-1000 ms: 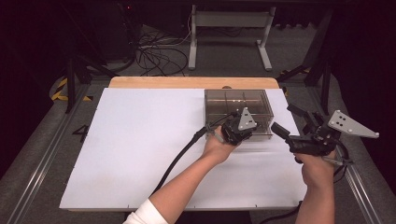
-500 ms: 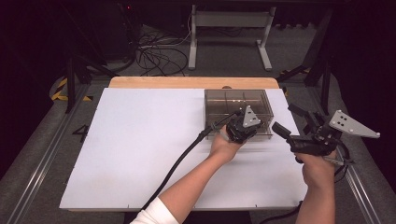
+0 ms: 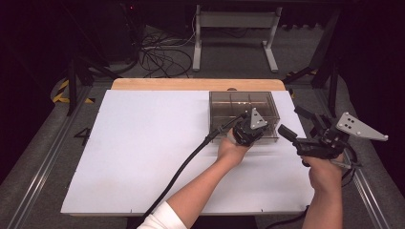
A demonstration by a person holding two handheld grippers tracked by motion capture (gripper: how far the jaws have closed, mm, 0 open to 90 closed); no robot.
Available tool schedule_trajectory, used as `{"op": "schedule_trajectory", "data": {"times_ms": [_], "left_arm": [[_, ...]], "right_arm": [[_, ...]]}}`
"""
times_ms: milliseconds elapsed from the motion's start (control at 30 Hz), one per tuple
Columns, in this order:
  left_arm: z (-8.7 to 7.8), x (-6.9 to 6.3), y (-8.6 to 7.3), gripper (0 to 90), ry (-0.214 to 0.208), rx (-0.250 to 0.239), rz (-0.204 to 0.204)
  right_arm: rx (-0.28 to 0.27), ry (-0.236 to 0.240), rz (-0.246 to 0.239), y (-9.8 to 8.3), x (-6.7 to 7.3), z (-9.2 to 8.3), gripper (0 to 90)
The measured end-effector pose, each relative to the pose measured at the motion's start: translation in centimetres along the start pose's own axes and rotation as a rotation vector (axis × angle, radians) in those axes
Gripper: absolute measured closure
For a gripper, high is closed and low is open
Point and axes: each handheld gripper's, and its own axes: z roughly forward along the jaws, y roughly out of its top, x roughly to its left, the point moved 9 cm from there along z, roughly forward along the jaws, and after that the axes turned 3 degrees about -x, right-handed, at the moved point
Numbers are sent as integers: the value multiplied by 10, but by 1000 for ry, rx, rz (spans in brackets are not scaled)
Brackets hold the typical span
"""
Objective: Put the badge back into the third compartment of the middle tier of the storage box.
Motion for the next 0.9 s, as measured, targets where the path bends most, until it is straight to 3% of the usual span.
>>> {"op": "schedule_trajectory", "data": {"times_ms": [700, 900], "left_arm": [[12, 3, -19, 872, 10, 79, -15], [13, 3, -18, 855, 2, 73, -16]], "right_arm": [[-3, -4, 3, 0, -3, -2, 60], [-2, -5, 5, 0, -3, -2, 60]]}}
